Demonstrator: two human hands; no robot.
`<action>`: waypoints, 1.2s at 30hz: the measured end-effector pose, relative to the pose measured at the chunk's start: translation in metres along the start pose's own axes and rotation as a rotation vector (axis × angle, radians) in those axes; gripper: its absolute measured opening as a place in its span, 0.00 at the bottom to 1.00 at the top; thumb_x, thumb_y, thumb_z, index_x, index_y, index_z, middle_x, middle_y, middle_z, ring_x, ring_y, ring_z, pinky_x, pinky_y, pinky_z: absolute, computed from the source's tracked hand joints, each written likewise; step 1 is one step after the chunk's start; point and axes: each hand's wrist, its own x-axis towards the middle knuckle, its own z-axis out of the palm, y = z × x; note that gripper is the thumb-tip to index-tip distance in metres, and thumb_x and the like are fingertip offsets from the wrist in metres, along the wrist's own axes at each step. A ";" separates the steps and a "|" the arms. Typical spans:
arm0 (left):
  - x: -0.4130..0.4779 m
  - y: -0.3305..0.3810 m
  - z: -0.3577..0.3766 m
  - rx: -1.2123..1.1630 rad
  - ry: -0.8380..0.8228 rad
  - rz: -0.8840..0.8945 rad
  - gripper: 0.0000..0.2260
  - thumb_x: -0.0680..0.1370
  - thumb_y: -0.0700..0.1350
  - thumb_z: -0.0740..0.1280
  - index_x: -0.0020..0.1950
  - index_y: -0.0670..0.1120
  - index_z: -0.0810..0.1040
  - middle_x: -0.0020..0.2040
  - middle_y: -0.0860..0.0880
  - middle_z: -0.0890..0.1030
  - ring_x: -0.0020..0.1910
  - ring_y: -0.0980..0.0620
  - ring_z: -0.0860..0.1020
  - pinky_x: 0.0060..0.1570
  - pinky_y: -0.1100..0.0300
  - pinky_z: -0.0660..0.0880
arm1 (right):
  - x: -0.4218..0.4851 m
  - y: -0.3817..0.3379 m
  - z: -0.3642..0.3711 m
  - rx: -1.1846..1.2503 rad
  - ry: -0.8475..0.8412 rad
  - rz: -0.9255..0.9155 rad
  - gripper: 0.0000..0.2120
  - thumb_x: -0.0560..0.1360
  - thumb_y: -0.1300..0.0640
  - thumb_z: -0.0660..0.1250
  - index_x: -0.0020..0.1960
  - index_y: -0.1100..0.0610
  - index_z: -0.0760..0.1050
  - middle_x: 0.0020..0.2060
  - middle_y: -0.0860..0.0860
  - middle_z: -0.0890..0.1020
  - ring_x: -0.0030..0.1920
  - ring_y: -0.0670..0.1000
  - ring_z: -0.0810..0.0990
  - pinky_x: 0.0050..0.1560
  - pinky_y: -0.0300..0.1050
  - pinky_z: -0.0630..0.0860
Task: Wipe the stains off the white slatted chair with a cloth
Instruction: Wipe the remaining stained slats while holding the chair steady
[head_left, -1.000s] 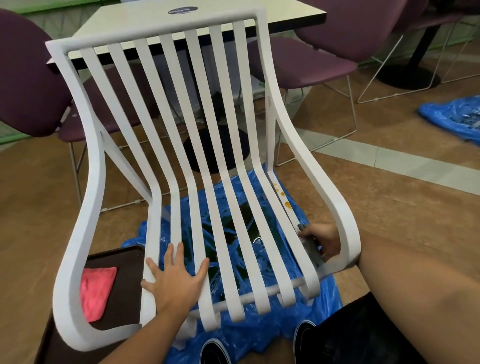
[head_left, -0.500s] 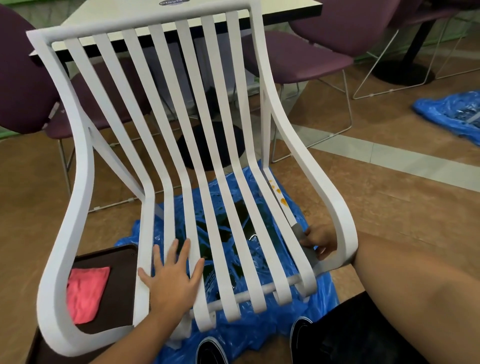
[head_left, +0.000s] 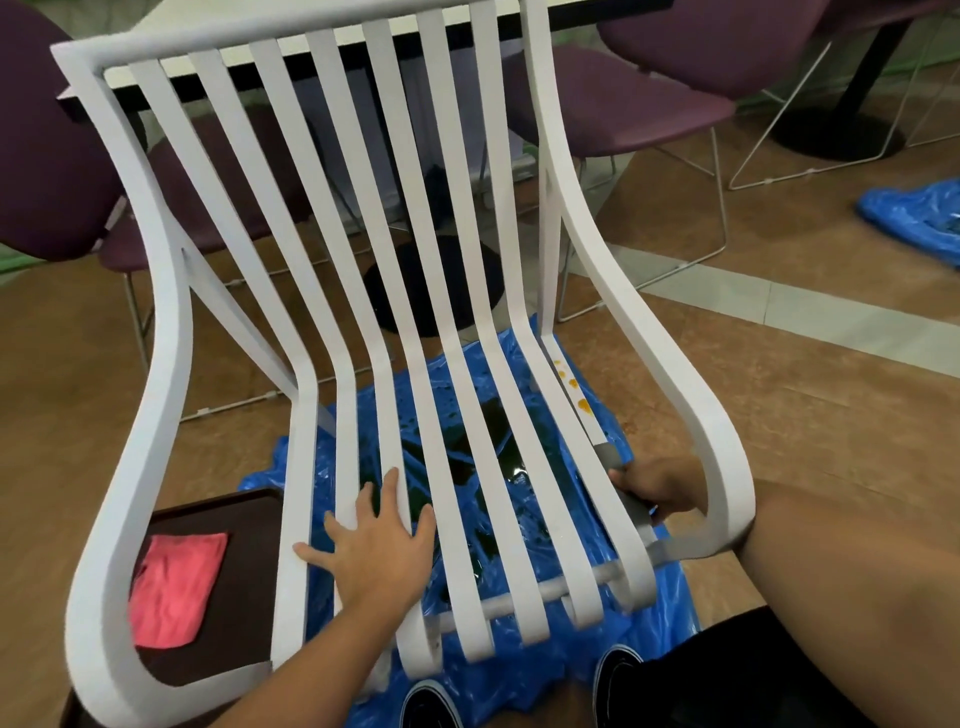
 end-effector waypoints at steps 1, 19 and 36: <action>0.001 -0.001 0.003 -0.001 0.017 0.002 0.32 0.78 0.73 0.44 0.81 0.66 0.46 0.82 0.55 0.55 0.79 0.35 0.53 0.70 0.23 0.41 | 0.003 -0.003 -0.001 -0.012 0.005 -0.008 0.23 0.84 0.42 0.54 0.67 0.59 0.72 0.57 0.56 0.81 0.56 0.56 0.81 0.43 0.48 0.82; 0.006 -0.002 0.012 0.087 0.029 -0.019 0.38 0.71 0.79 0.38 0.79 0.68 0.36 0.83 0.49 0.40 0.81 0.41 0.40 0.70 0.23 0.43 | 0.068 -0.084 -0.033 -0.028 -0.002 -0.124 0.24 0.84 0.42 0.47 0.59 0.59 0.72 0.52 0.59 0.79 0.48 0.57 0.78 0.45 0.50 0.76; 0.009 0.000 0.011 0.089 0.016 -0.050 0.38 0.70 0.80 0.39 0.77 0.71 0.35 0.82 0.52 0.37 0.81 0.43 0.41 0.71 0.26 0.44 | 0.093 -0.140 -0.058 0.098 0.000 -0.148 0.22 0.85 0.43 0.49 0.64 0.59 0.70 0.52 0.59 0.81 0.47 0.57 0.82 0.40 0.50 0.80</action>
